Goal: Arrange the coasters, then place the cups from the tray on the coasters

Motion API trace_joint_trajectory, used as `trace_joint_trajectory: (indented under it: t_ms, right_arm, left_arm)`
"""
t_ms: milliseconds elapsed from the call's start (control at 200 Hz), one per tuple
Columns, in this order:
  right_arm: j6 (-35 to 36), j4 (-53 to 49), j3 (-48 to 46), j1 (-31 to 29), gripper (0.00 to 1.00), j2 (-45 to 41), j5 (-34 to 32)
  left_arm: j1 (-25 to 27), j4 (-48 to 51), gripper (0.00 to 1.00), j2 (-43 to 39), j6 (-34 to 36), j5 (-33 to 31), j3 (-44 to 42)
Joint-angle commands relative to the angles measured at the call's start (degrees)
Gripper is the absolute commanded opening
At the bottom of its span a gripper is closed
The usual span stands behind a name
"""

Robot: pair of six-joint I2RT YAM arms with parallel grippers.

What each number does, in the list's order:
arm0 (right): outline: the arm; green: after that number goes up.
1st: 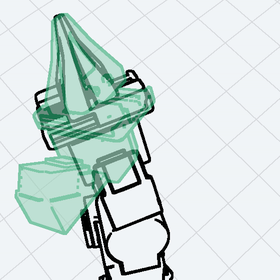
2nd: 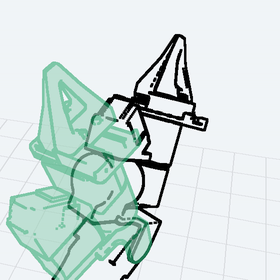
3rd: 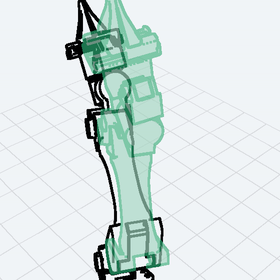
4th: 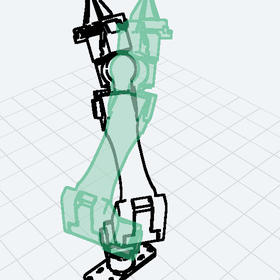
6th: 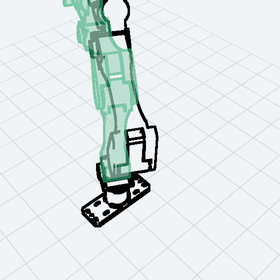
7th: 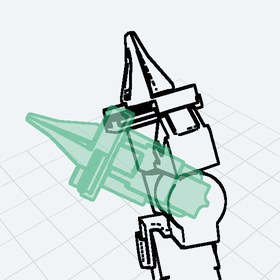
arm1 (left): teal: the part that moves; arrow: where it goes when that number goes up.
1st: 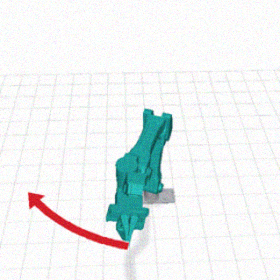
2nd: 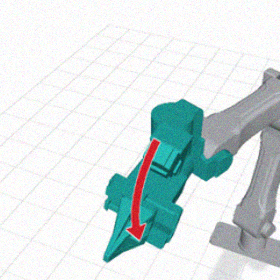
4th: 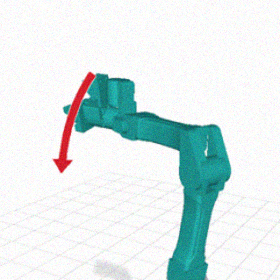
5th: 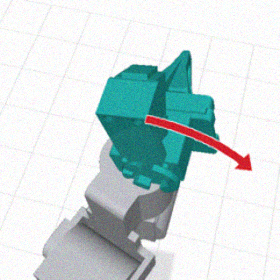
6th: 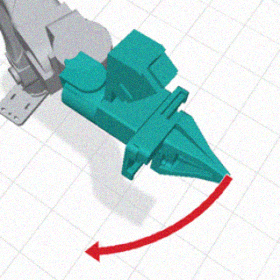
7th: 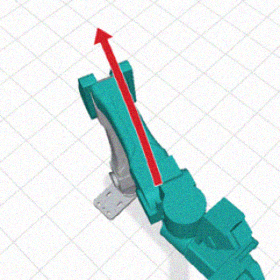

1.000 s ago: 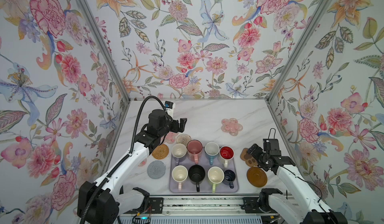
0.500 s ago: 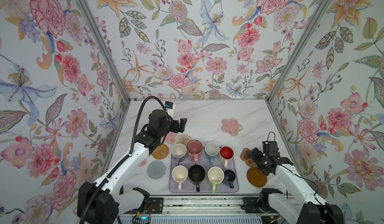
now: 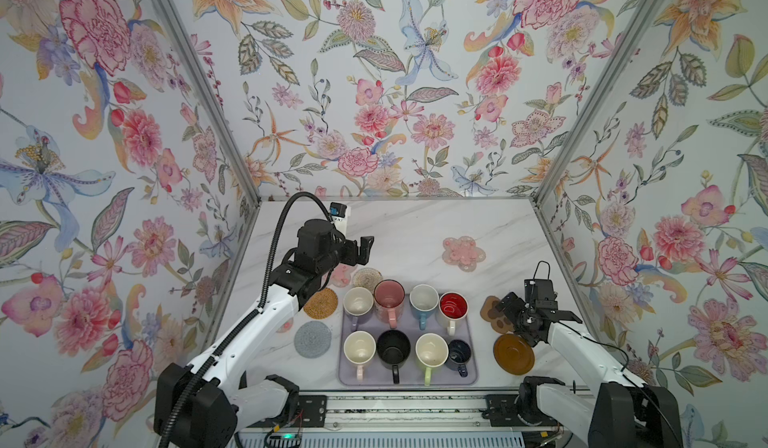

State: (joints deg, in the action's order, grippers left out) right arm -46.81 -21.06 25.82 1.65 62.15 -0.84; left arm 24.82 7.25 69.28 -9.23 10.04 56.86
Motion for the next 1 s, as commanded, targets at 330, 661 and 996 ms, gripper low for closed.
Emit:
trace_joint_trajectory:
  t_ms: [330,661,996]
  right_arm:
    - [-1.48,8.49,1.86,-1.16,0.99,6.62,3.99]
    - [4.92,3.02,11.54,-1.71,0.99,13.81,1.03]
    - [10.35,-15.01,11.55,-6.74,0.99,5.0,-8.63]
  left_arm:
    - [0.58,-1.02,0.99,-0.11,1.4,-1.17,-0.7]
    - [0.56,-0.89,0.99,-0.36,1.5,-1.08,-0.7]
    - [0.53,-0.74,0.99,-1.58,1.86,-1.01,-0.78]
